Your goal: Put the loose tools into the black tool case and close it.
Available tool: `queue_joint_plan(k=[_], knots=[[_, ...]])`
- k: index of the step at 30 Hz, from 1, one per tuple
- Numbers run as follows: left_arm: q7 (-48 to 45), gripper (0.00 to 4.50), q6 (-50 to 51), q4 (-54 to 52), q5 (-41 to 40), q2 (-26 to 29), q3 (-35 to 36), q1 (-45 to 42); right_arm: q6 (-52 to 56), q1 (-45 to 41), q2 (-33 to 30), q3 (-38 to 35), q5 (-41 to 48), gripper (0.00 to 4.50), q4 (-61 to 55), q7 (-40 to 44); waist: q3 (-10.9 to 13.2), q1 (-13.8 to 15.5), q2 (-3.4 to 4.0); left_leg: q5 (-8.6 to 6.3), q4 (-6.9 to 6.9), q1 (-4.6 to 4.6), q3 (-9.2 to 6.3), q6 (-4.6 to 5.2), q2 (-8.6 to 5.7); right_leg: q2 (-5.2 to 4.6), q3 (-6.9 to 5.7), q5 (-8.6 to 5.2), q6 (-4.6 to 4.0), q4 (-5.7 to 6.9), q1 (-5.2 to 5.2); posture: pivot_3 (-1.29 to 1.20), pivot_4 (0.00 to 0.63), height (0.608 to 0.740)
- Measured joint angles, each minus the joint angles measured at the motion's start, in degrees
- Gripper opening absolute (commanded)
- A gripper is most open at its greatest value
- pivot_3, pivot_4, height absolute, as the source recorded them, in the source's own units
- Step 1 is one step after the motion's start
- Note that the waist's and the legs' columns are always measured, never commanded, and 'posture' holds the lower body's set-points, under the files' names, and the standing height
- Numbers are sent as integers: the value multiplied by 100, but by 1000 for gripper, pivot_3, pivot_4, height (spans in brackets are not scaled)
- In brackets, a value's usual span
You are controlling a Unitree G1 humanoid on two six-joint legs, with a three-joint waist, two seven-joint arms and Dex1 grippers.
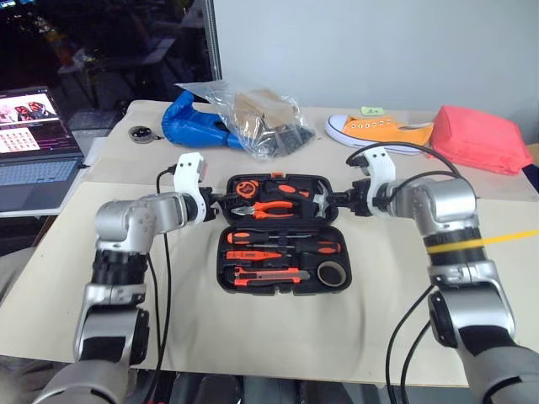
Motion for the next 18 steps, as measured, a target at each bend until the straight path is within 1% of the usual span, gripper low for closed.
queue_joint_plan(k=[1, 2, 3, 4, 5, 6, 8, 10, 13, 16, 18], knots=[[-72, 3875, -120, 327, 140, -4, -3, -100, -73, -78, 52, 2, -67, 2316, 216, -12, 0, 2, 0, 0, -4, -2, 2, 0, 0, 0, 0, 0, 0, -1, -1, 0, 150, 740], [-133, 3608, -225, 610, 251, -16, -6, -174, -112, -124, 95, 2, -105, 2382, 388, -9, 0, 1, 1, 0, -6, -5, 2, 0, 0, -2, -1, 0, 0, 1, -1, 0, 150, 740], [-190, 3342, -321, 828, 329, -28, -6, -210, -161, -154, 121, -8, -110, 2117, 483, 0, 0, 2, 1, 0, -6, -6, 3, 0, 0, -3, -1, 0, 0, 2, -1, 0, 150, 740], [-291, 3179, -431, 1048, 402, -54, 37, -244, -199, -213, 135, -11, -126, 1842, 587, 11, 0, -3, 1, 0, -5, -6, 5, 0, 0, -5, 0, 1, 1, 3, -1, 0, 150, 740], [-373, 2787, -495, 1210, 418, -99, 73, -318, -236, -274, 160, -17, -153, 1630, 713, 14, 0, 0, 1, -1, -2, -7, 5, -1, 0, -7, -3, 1, 2, 2, 1, 0, 150, 740], [-442, 2359, -529, 1359, 441, -143, 99, -413, -274, -338, 213, -17, -179, 1257, 807, 26, 0, 0, 1, -1, 0, -7, 7, 0, 0, -10, -3, 2, 3, 0, 1, 0, 150, 740], [-565, 1743, -593, 1564, 501, -207, 152, -507, -392, -393, 288, -19, -234, 635, 957, 32, 0, -2, 1, -1, 4, -2, 7, 1, -2, -11, -3, 2, 3, -4, 3, 0, 150, 740], [-739, 974, -672, 1709, 541, -227, 207, -536, -520, -406, 296, -74, -282, 15, 1098, 33, 0, -14, 1, -2, 2, 5, 6, 1, -2, -10, -4, 2, 3, 1, 4, 0, 150, 740], [-907, 18, -770, 1765, 647, -268, 239, -569, -594, -406, 326, -95, -322, 0, 1145, 46, -1, -18, 2, 0, 0, 13, 2, -2, -2, -8, -5, 2, 2, 27, 4, 0, 150, 740], [-1052, 18, -848, 1825, 717, -269, 267, -570, -644, -335, 326, -168, -307, 0, 1087, 122, -1, -15, 2, 0, 2, 17, 0, -3, -2, -6, -4, 2, 1, 40, 4, 0, 150, 740], [-1237, 18, -1005, 1794, 830, -262, 217, -528, -788, -115, 309, -269, -302, 0, 823, 231, -1, -13, 2, 1, 1, 12, 0, -3, -4, -6, -4, 2, 2, 46, 3, 0, 150, 740]])
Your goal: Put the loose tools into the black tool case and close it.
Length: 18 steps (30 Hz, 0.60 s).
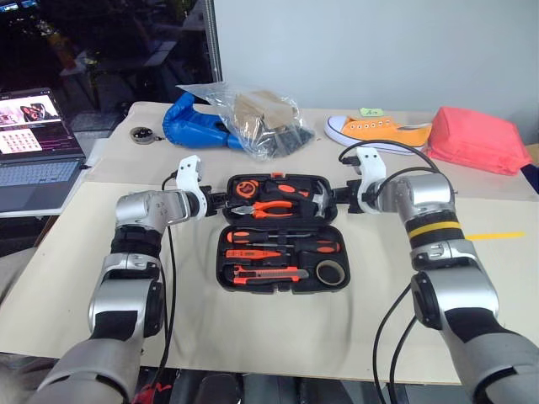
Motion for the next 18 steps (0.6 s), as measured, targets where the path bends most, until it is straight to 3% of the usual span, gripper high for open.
queue_joint_plan(k=[4, 11, 18], knots=[[-508, 18, -773, -667, 308, 122, -255, 468, -878, 928, -99, -75, 12, 0, -1161, 329, 1, -18, 2, 2, -1, -25, 0, -4, 3, 0, 2, 0, 1, 6, -21, 0, 150, 740], [-1380, 18, -2874, -3112, 1136, 909, -756, 2177, -2312, 3003, -283, -610, 430, 0, -3744, 1003, 0, 16, 3, 24, -62, -37, 14, -42, 15, 7, 27, 1, 0, 11, -79, 0, 150, 740], [-1698, 18, -4413, -3889, 1708, 1449, -749, 3187, -3379, 4525, -502, -717, 268, 0, -5255, 1059, -1, 40, 4, 18, -44, 7, 34, -18, 14, -2, 46, 0, -1, -7, -32, 0, 150, 740]])
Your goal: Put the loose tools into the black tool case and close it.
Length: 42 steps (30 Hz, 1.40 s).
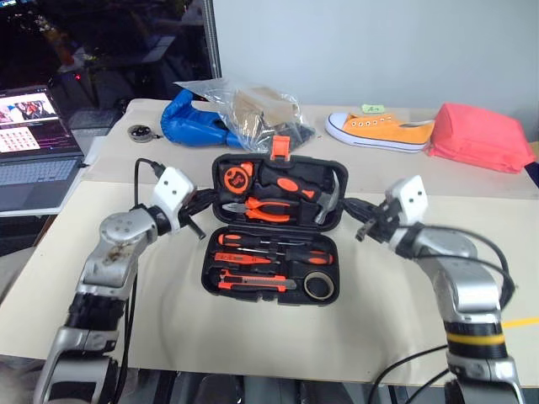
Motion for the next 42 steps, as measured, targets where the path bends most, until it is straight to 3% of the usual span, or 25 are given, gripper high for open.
queue_joint_plan(k=[2, 7, 11, 13, 20, 21, 23, 24, 25, 28, 33, 35, 42], knots=[[-124, 18, -248, -198, 44, 199, 38, 320, -241, 472, -244, -3, -53, 0, -400, 146, 0, -1, 0, -1, -1, 65, 3, 1, 2, 0, -1, -3, 1, -6, 62, 0, 150, 740], [-534, 18, -262, -714, -160, 591, 205, 982, -1369, 1401, -1065, 25, -614, 0, -911, 547, 1, -19, -2, 1, 0, 117, 14, 5, 8, -2, 0, -12, 4, -11, 114, 0, 150, 740], [-1201, 1351, 379, -955, -888, 1196, 759, 1713, -1825, 2157, -1600, -479, -639, 1348, -943, 841, 2, -63, -4, -1, -13, 133, 18, 6, 15, 4, 1, -16, -7, -16, 124, 0, 150, 740], [-1565, 2034, 850, -736, -1227, 1591, 1309, 2219, -1498, 2759, -2038, -1152, -524, 1714, -750, 1162, 9, -57, -15, -1, -21, 128, 17, 6, 16, 2, -4, -18, -10, -20, 117, 0, 150, 740], [-2592, 4366, 1534, -1655, -2323, 2059, 2514, 3086, -174, 3839, -2477, -2074, 905, 1714, -1523, 2360, 9, 5, -30, -2, -23, 130, 9, 5, 28, -19, -25, -30, -3, -51, 139, 0, 150, 740], [-2726, 4500, 1804, -1977, -2604, 2152, 2684, 3266, 78, 3814, -2473, -2063, 1246, 1202, -1717, 2402, 10, -18, -32, -2, -22, 134, 11, 5, 30, -23, -22, -38, 12, -51, 141, 0, 150, 740], [-2832, 4500, 2084, -2383, -2960, 2216, 2836, 3297, 333, 3711, -2485, -2022, 1645, 652, -1985, 2426, 10, -20, -33, -2, -21, 135, 11, 5, 29, -25, -19, -40, 16, -51, 142, 0, 150, 740], [-2870, 4500, 2268, -2589, -3166, 2274, 2943, 3328, 481, 3631, -2536, -1918, 1819, 142, -2137, 2439, 10, -20, -33, -2, -22, 137, 11, 5, 30, -24, -19, -40, 15, -51, 142, 0, 150, 740], [-2885, 4500, 2419, -2737, -3317, 2316, 3037, 3379, 524, 3540, -2592, -1743, 1848, 58, -2243, 2435, 10, -24, -34, -2, -24, 142, 11, 5, 31, -23, -19, -40, 14, -50, 143, 0, 150, 740], [-3022, 4500, 2740, -3457, -3717, 2377, 3223, 3737, 530, 3097, -2624, -436, 1453, 58, -2538, 2334, 6, -27, -40, -2, -34, 147, 10, 5, 34, -20, -20, -51, -3, -52, 140, 0, 150, 740], [-2875, 4500, 2823, -3966, -3849, 2325, 3081, 3700, 527, 2423, -2508, 902, 580, 58, -2400, 1926, 8, 14, -36, -1, -28, 128, 8, 5, 23, -14, -21, -49, 13, -52, 131, 0, 150, 740], [-2759, 4500, 2834, -4050, -3863, 2288, 3008, 3687, 562, 2392, -2404, 1136, 387, 58, -2270, 1780, 7, 28, -41, -2, -27, 125, 7, 6, 22, -15, -22, -48, 9, -53, 133, 0, 150, 740], [-2233, 4500, 2922, -4336, -3909, 2145, 2911, 3691, 1635, 1306, -984, 1123, 310, 58, -1684, 157, 10, -96, -58, -2, -24, 144, 7, 7, 29, -4, -11, -28, 0, -49, 135, 0, 150, 740]])
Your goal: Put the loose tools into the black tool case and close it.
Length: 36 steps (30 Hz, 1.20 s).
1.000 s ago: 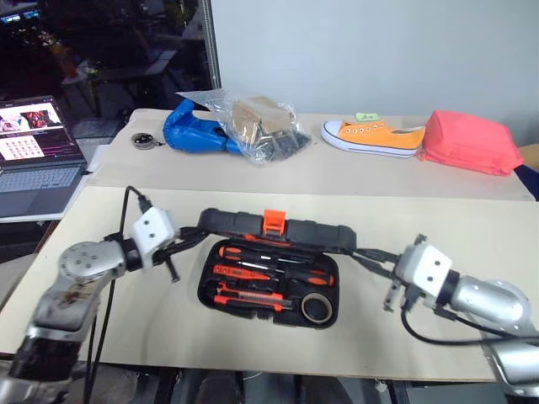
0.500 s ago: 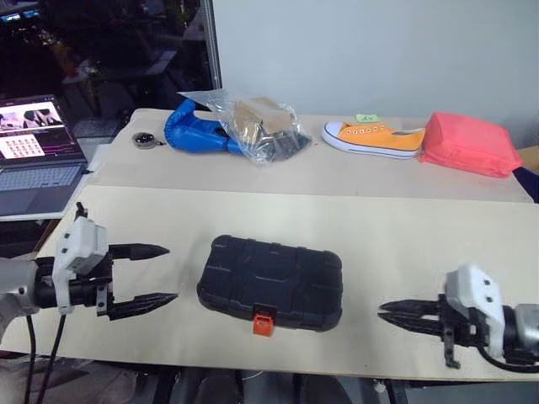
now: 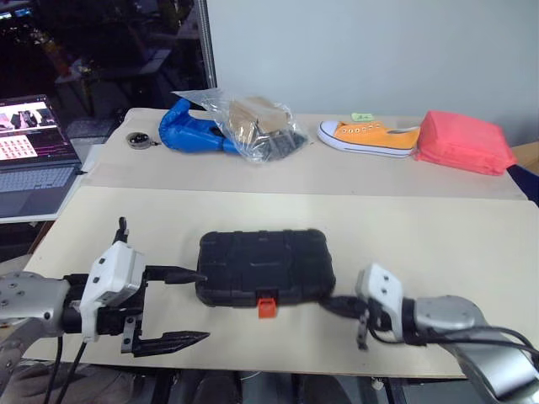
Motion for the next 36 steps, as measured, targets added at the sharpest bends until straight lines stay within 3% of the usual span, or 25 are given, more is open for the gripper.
queue_joint_plan(k=[7, 10, 12, 16, 18, 23, 24, 36], knots=[[1013, 4500, 236, -95, -29, -391, -777, -697, 225, -1367, 1440, 139, -501, 58, 1397, -1451, 0, -36, 2, 1, 1, 2, -1, -1, 0, 19, 13, 30, -28, 4, -3, 0, 150, 740], [1552, 4500, 392, -81, 37, -699, -1282, -1052, 71, -1617, 1435, 257, -672, 58, 1878, -1445, -4, -44, 9, 2, 5, -4, 4, 1, -5, 19, 17, 32, -25, 3, -2, 0, 150, 740], [1763, 4500, 405, -6, 217, -827, -1611, -1185, 53, -1636, 1336, 227, -641, 477, 1880, -1340, -5, -51, 10, 2, 5, -22, 2, 1, -6, 22, 17, 30, -20, 0, -13, 0, 150, 740], [1848, 4500, 249, 708, 831, -1085, -2299, -1558, 416, -1139, 553, -363, -171, 1900, 1324, -778, -9, 64, 20, -12, 0, -76, -1, 17, -15, 20, 12, 21, -10, -1, -65, 0, 150, 740], [1765, 4500, 137, 1005, 1044, -1150, -2574, -1668, 722, -1043, 460, -510, 169, 2526, 909, -589, -10, 72, 19, -13, 1, -90, -1, 17, -10, 28, 17, 22, -13, 0, -79, 0, 150, 740], [1188, 4500, -459, 1625, 1581, -1147, -2978, -1932, 1560, -956, 891, -79, 643, 4323, -26, -876, -12, 22, 18, -13, 5, -74, -9, 15, 3, 60, 23, 32, -31, 6, -73, 0, 150, 740], [1049, 4500, -577, 1747, 1670, -1134, -3038, -2003, 1672, -901, 1049, 133, 625, 4493, -66, -1066, -13, 28, 20, -12, 7, -73, -11, 14, 3, 62, 21, 33, -32, 6, -73, 0, 150, 740], [347, 4500, -948, 2177, 2018, -1047, -3172, -2287, 1966, -822, 2474, 971, 24, 4493, -104, -2763, -21, 3, 29, -9, 26, -78, -11, 13, 5, 66, 28, 35, -31, 9, -75, 0, 150, 740]])
